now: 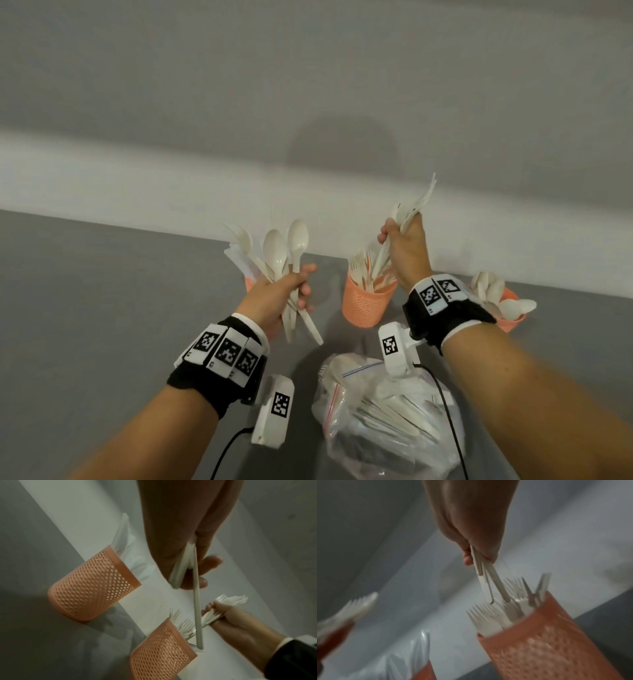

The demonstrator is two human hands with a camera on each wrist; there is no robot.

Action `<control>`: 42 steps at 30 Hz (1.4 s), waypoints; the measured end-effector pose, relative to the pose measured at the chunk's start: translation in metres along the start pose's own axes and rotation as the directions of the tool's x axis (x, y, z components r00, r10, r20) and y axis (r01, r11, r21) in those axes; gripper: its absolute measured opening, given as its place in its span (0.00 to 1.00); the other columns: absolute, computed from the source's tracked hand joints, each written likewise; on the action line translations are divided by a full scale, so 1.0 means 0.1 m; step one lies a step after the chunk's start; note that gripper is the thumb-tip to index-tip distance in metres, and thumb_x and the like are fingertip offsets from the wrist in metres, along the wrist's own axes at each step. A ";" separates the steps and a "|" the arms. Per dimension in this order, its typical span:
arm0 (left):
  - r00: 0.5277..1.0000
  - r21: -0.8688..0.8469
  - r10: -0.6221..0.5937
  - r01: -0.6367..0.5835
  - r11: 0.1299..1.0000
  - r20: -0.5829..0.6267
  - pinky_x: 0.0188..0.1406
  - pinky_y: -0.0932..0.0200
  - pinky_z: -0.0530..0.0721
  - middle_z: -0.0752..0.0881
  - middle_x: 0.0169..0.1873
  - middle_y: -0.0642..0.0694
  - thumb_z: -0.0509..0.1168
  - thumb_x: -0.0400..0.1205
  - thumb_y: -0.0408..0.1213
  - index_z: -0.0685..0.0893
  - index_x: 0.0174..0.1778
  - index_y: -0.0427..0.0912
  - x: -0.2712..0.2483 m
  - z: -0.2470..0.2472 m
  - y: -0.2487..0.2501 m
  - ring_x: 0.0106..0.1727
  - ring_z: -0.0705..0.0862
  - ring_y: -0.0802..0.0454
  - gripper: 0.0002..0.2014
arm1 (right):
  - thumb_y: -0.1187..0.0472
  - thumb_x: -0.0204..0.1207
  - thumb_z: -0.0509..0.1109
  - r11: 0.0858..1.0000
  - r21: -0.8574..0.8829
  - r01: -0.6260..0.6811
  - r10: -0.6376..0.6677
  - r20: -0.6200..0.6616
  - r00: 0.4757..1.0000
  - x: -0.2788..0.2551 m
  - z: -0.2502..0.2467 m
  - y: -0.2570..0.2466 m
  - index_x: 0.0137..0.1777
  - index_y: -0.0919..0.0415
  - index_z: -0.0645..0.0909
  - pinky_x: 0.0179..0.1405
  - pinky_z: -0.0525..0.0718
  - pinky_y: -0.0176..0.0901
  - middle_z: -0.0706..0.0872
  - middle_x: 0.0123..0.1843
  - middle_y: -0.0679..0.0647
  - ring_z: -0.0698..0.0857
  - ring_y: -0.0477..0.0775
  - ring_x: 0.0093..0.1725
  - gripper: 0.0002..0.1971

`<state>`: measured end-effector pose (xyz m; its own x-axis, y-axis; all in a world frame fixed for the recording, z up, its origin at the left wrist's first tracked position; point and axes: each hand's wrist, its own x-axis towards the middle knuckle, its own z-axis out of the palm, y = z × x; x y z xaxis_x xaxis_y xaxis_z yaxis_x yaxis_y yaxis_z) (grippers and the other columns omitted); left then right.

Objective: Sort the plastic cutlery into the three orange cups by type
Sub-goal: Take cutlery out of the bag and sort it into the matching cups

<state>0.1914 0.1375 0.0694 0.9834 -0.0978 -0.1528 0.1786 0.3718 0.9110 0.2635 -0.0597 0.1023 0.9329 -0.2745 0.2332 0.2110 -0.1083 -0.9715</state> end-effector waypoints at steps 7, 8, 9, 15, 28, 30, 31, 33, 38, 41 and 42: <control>0.989 0.088 0.055 -0.067 0.994 0.137 0.24 0.59 0.79 0.73 0.20 0.49 0.61 0.83 0.35 0.74 0.33 0.41 0.03 -0.02 0.05 0.18 0.68 0.56 0.11 | 0.62 0.72 0.74 0.997 -0.071 -0.019 0.025 0.078 0.997 -0.04 0.03 0.39 0.69 0.53 0.65 0.48 0.81 0.33 0.79 0.47 0.48 0.82 0.44 0.47 0.28; 0.988 0.100 0.056 -0.071 0.993 0.146 0.24 0.60 0.79 0.73 0.20 0.49 0.60 0.83 0.36 0.73 0.34 0.41 0.03 -0.02 0.05 0.18 0.68 0.56 0.11 | 0.62 0.74 0.72 0.996 -0.089 0.007 -0.002 0.052 0.999 -0.02 0.02 0.41 0.69 0.52 0.66 0.47 0.80 0.32 0.77 0.45 0.49 0.80 0.44 0.44 0.26; 0.987 0.106 0.048 -0.065 0.992 0.150 0.23 0.60 0.78 0.73 0.20 0.50 0.61 0.83 0.36 0.73 0.34 0.41 0.04 -0.02 0.04 0.18 0.68 0.56 0.10 | 0.63 0.76 0.70 0.993 -0.115 0.037 -0.034 0.024 0.999 -0.01 0.03 0.42 0.66 0.53 0.69 0.44 0.79 0.33 0.76 0.41 0.49 0.79 0.45 0.41 0.21; 0.978 0.104 -0.006 -0.016 0.994 0.207 0.24 0.62 0.77 0.74 0.19 0.51 0.62 0.80 0.38 0.78 0.39 0.38 0.03 0.02 -0.01 0.18 0.69 0.57 0.07 | 0.72 0.78 0.57 0.874 -0.455 0.170 -0.144 0.091 0.985 0.00 0.03 0.51 0.45 0.59 0.82 0.54 0.73 0.41 0.81 0.45 0.48 0.77 0.56 0.56 0.13; 0.847 0.173 -0.198 0.127 0.977 0.494 0.21 0.65 0.74 0.70 0.16 0.54 0.62 0.75 0.37 0.81 0.43 0.39 -0.09 0.01 0.08 0.17 0.67 0.60 0.07 | 0.58 0.80 0.62 0.935 0.101 -0.339 0.172 0.709 0.684 -0.38 0.36 -0.32 0.60 0.66 0.81 0.53 0.80 0.45 0.84 0.50 0.61 0.82 0.55 0.51 0.15; 0.815 0.212 -0.216 0.118 0.970 0.538 0.21 0.65 0.74 0.70 0.16 0.54 0.64 0.75 0.35 0.81 0.42 0.39 -0.13 0.00 0.08 0.17 0.68 0.60 0.05 | 0.60 0.74 0.64 0.898 0.036 -0.439 0.211 0.841 0.499 -0.42 0.36 -0.32 0.58 0.62 0.82 0.51 0.83 0.44 0.85 0.50 0.59 0.84 0.53 0.49 0.14; 0.801 0.227 -0.226 0.115 0.967 0.555 0.21 0.65 0.74 0.70 0.16 0.54 0.63 0.75 0.34 0.81 0.42 0.39 -0.15 0.00 0.08 0.17 0.68 0.60 0.04 | 0.60 0.74 0.64 0.888 -0.034 -0.459 0.243 0.882 0.403 -0.46 0.38 -0.34 0.57 0.61 0.83 0.50 0.84 0.43 0.86 0.51 0.59 0.86 0.53 0.50 0.14; 0.782 0.248 -0.242 0.116 0.962 0.575 0.21 0.65 0.74 0.71 0.18 0.53 0.62 0.75 0.32 0.82 0.42 0.38 -0.18 0.00 0.07 0.17 0.68 0.59 0.04 | 0.60 0.78 0.62 0.876 -0.140 -0.461 0.307 0.900 0.310 -0.52 0.41 -0.34 0.54 0.60 0.84 0.47 0.86 0.41 0.88 0.49 0.57 0.88 0.51 0.48 0.12; 0.799 0.209 -0.219 0.119 0.971 0.560 0.20 0.66 0.72 0.72 0.18 0.53 0.61 0.77 0.33 0.81 0.47 0.40 -0.18 -0.05 0.05 0.17 0.67 0.61 0.06 | 0.48 0.80 0.60 0.891 -0.008 -0.454 0.244 0.852 0.463 -0.54 0.44 -0.42 0.39 0.56 0.85 0.27 0.82 0.44 0.89 0.37 0.55 0.80 0.63 0.34 0.17; 0.818 0.207 -0.248 0.161 0.965 0.520 0.17 0.68 0.68 0.68 0.17 0.54 0.60 0.78 0.36 0.79 0.48 0.40 -0.15 -0.09 0.03 0.15 0.64 0.62 0.07 | 0.54 0.85 0.54 0.798 0.399 -0.451 0.112 0.637 0.762 -0.40 0.42 -0.54 0.36 0.57 0.75 0.37 0.84 0.44 0.82 0.25 0.49 0.82 0.51 0.31 0.17; 0.828 0.217 -0.260 0.172 0.961 0.497 0.16 0.69 0.67 0.67 0.17 0.54 0.60 0.79 0.37 0.79 0.47 0.39 -0.13 -0.10 0.02 0.15 0.64 0.62 0.06 | 0.55 0.85 0.54 0.767 0.508 -0.392 0.078 0.532 0.843 -0.32 0.39 -0.59 0.36 0.58 0.73 0.34 0.81 0.42 0.76 0.21 0.48 0.77 0.47 0.25 0.16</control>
<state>0.1789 0.1491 0.0694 0.7518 -0.6362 -0.1733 0.3337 0.1404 0.9322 0.2323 -0.0071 0.1501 0.9582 0.2690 0.0974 -0.0559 0.5098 -0.8585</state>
